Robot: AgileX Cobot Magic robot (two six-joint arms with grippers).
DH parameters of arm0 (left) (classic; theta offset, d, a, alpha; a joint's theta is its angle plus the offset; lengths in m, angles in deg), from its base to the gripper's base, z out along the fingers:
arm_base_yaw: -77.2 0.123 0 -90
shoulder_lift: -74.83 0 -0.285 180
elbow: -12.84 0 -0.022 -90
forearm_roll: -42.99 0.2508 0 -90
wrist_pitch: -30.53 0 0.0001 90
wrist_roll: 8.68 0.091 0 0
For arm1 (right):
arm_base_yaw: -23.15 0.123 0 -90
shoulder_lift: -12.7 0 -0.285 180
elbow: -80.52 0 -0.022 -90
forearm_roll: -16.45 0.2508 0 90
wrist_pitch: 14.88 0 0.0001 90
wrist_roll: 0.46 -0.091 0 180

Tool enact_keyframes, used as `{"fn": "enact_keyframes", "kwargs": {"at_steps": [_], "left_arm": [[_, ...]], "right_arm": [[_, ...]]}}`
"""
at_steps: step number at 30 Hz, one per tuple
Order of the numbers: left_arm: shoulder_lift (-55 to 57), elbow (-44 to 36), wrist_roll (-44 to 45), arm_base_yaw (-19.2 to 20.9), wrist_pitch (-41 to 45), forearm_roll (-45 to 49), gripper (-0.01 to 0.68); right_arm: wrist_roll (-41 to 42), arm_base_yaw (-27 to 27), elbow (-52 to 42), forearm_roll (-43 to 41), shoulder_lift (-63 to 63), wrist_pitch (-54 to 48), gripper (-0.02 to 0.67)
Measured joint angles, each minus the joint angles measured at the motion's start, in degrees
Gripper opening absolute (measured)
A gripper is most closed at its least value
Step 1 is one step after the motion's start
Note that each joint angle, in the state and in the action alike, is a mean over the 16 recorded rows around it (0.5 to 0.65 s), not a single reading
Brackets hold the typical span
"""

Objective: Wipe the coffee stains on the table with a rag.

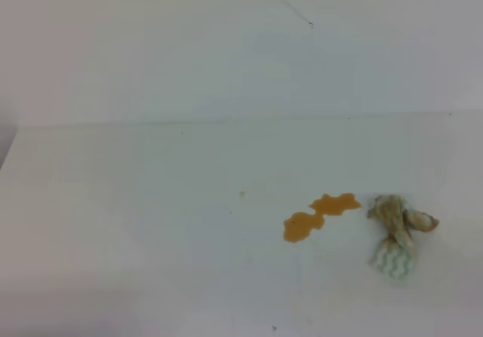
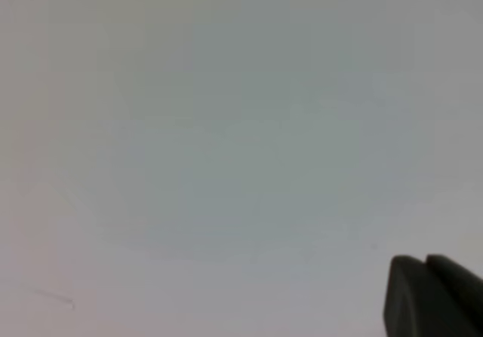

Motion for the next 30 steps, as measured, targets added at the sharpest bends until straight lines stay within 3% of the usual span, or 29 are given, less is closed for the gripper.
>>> {"fn": "enact_keyframes", "kwargs": {"at_steps": [6, 12, 22, 30], "left_arm": [[0.0, 0.0, 0.0, 0.0, 0.1, 0.0, 0.0], [-0.2, -0.3, 0.0, 0.0, 0.0, 0.0, -0.001], [-0.3, -0.4, 0.0, 0.0, 0.1, 0.0, -0.001], [-0.1, -0.3, 0.0, 0.0, 0.1, 0.0, -0.001]], "right_arm": [[-0.9, 0.0, 6.5, -0.9, 1.5, -2.9, -0.003], [1.6, 0.6, 17.1, -2.3, 8.9, -13.5, -0.003], [12.0, 6.4, 34.3, -2.3, 31.7, -30.2, -0.003], [20.1, 11.6, 41.9, -0.7, 45.8, -37.5, -0.003]]}}
